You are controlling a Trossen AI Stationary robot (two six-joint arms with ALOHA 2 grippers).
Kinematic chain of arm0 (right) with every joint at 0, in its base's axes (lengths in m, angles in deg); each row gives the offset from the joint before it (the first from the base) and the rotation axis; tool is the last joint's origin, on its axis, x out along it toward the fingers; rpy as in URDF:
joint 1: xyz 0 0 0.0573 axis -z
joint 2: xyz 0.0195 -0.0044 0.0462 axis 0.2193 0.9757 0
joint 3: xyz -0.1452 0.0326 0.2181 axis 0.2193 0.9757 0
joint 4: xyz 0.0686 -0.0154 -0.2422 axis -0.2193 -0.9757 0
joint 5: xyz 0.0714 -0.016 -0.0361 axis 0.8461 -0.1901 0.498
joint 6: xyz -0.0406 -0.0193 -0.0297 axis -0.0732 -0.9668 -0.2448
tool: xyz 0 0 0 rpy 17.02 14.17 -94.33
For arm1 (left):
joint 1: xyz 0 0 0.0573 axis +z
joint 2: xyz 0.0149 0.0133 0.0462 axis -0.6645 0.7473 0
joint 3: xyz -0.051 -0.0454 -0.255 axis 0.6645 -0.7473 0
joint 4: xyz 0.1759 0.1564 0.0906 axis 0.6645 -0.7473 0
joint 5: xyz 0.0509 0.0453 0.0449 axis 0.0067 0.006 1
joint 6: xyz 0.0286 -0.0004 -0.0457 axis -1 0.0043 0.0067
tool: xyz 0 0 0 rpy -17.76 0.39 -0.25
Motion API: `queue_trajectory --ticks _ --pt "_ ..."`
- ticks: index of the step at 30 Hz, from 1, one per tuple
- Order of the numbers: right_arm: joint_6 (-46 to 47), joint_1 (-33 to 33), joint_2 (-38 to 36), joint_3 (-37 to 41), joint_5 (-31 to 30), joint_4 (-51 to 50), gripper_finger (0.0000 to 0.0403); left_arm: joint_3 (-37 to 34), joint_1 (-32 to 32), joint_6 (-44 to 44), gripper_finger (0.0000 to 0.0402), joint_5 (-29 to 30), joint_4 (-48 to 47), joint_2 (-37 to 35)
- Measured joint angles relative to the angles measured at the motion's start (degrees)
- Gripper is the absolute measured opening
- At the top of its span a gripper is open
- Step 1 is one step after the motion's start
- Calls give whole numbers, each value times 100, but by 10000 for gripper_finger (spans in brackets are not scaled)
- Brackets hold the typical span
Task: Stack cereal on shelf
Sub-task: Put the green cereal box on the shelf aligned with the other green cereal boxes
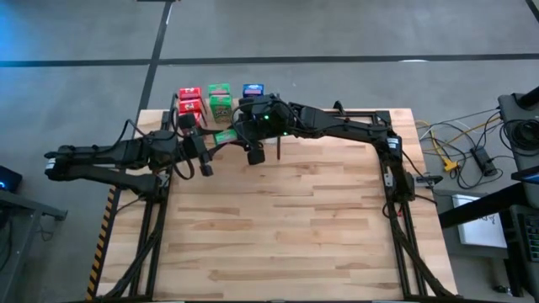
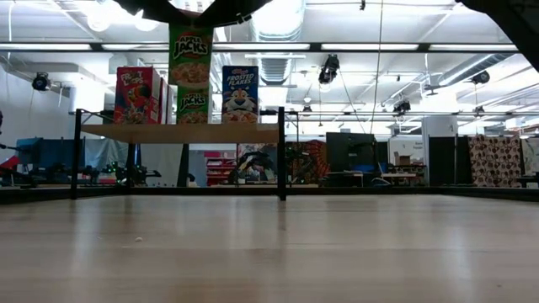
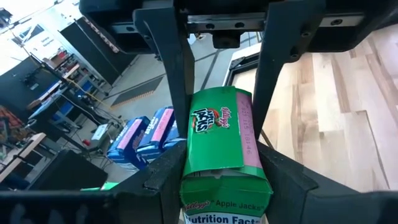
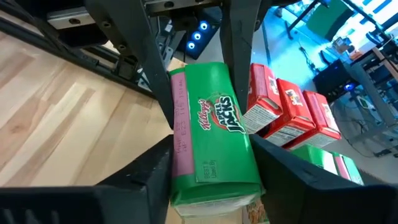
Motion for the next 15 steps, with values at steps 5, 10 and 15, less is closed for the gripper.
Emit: queue_trajectory --ticks 5,10,15 --pt "18 11 2 0 8 -7 160 0 0 -14 153 7 51 2" --pt "33 11 2 0 9 -9 158 0 -2 -16 165 9 86 -4" --pt "194 13 13 11 -3 -42 158 2 -9 -227 201 -21 123 -84"
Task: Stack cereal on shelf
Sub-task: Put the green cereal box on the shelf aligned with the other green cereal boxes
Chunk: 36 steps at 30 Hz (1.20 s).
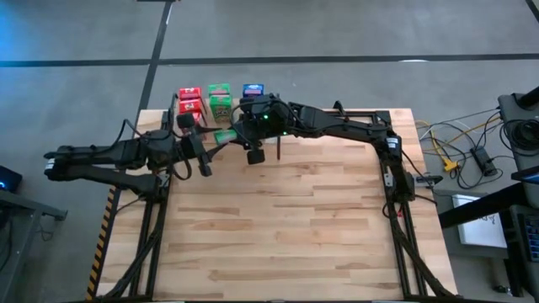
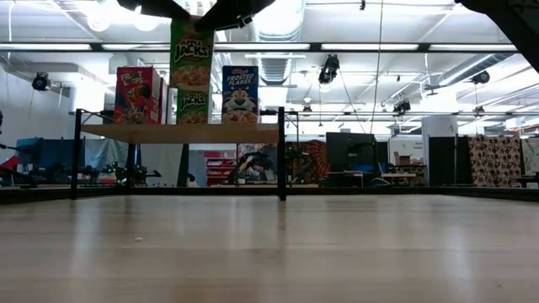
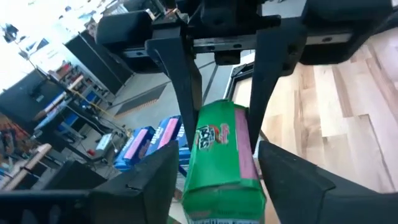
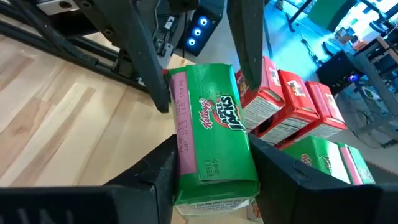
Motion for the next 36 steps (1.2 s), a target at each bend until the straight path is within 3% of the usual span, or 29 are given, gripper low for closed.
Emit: queue_trajectory --ticks 8,25,36 --pt "245 0 25 0 -1 77 159 114 0 -331 239 1 -54 -435" --pt "499 50 224 190 0 993 156 328 2 218 240 6 266 -947" --pt "584 227 364 197 -6 1013 156 322 2 245 240 6 331 -1015"
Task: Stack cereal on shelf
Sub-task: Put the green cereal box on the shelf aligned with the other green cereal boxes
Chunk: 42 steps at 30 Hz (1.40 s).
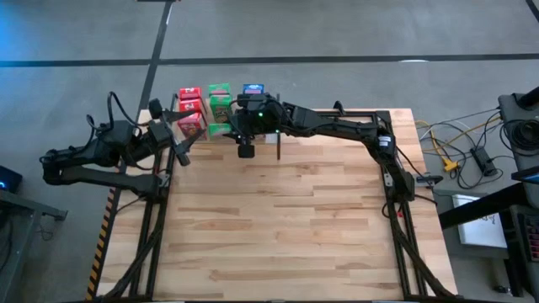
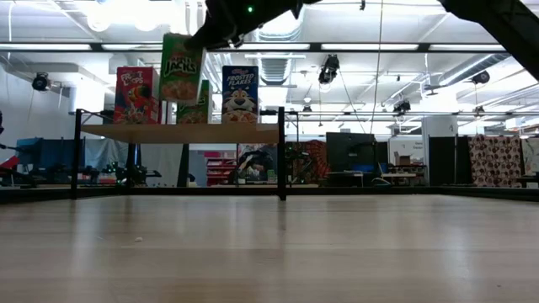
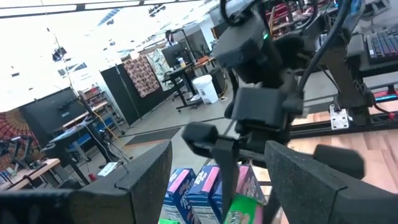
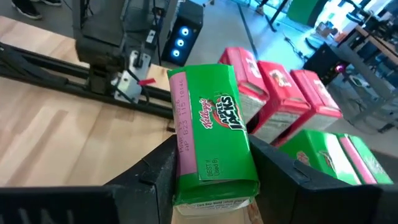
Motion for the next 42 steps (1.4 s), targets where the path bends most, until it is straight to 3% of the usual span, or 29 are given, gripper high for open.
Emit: queue_trajectory --ticks 24,42 --pt "-149 137 390 0 -43 141 205 -5 0 20 240 1 -38 48" --pt "-73 149 390 -2 -384 416 207 -5 2 33 240 0 -51 98"
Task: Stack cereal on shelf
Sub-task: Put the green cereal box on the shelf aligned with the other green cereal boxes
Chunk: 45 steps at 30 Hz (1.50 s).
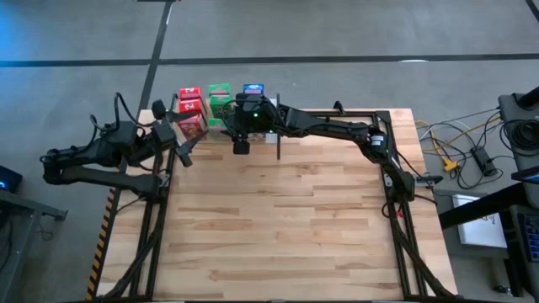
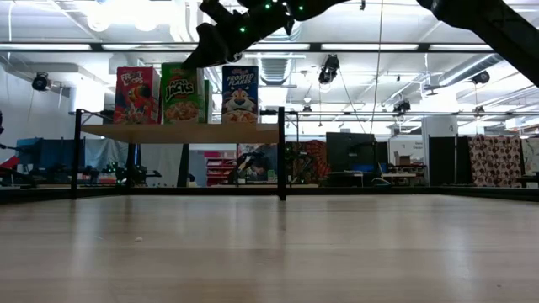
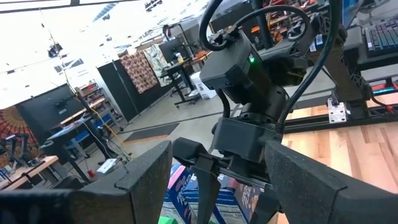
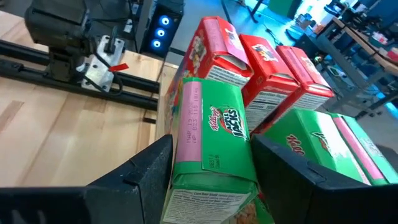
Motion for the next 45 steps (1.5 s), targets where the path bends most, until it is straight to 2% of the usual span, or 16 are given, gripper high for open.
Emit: queue_trajectory --ticks 15,23,28,36,43,45 --pt "5 -9 -433 -9 -119 -142 207 -7 -2 382 240 -6 -329 106" --pt "-33 -110 -967 -9 -36 -1148 192 -19 -7 1040 240 -124 -1239 310" --pt "170 -180 -1337 220 276 -1703 159 -172 -17 1471 240 -674 -1529 596" --pt "393 -335 -2032 1613 501 -1417 83 -812 -17 1737 236 -811 -1346 1187" --pt "409 -457 -2893 3588 524 171 33 -1121 -16 1894 208 -801 -990 1640" --pt "442 -459 -3163 4166 547 697 25 -1170 -10 1876 198 -641 -905 1735"
